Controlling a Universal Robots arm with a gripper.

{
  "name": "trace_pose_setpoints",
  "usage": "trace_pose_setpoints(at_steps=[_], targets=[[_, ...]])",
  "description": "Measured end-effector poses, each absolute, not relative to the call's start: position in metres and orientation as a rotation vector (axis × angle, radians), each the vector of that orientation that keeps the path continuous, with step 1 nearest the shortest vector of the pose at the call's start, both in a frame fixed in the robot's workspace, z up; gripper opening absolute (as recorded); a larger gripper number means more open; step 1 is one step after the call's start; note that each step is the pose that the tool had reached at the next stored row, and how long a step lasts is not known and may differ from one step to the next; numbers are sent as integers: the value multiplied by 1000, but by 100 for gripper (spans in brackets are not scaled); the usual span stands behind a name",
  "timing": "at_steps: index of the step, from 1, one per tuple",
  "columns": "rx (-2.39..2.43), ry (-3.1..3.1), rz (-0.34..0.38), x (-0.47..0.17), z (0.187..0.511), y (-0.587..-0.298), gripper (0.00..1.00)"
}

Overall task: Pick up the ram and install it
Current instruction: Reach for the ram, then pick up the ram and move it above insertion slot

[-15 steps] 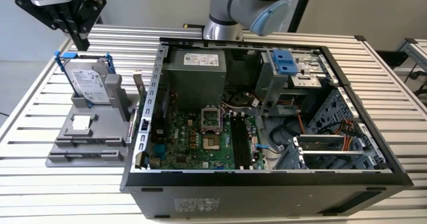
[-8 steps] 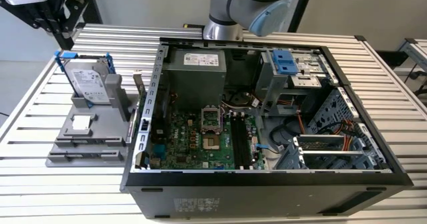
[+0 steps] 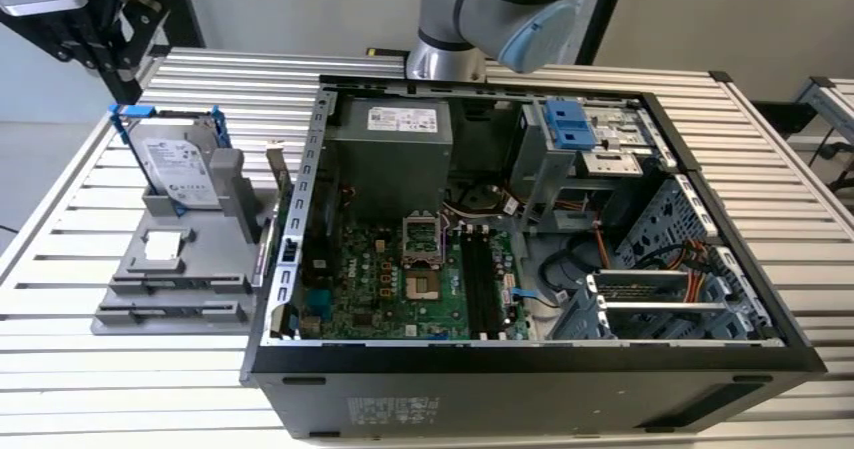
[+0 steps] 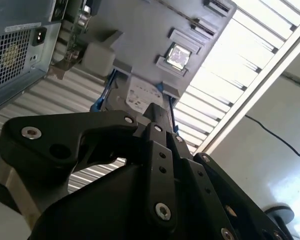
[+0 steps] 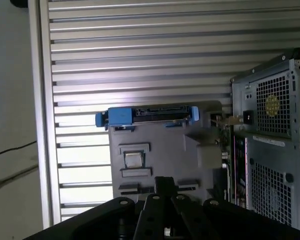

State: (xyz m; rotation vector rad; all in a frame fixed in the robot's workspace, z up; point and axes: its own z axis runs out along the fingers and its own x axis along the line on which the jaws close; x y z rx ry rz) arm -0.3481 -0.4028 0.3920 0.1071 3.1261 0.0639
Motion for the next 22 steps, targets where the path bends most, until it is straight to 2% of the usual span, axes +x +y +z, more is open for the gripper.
trace_pose_setpoints(at_steps=[14,22], targets=[[107,3126,72,-348,389,-455,0],[46,3129,73,-349,388,-462,0]])
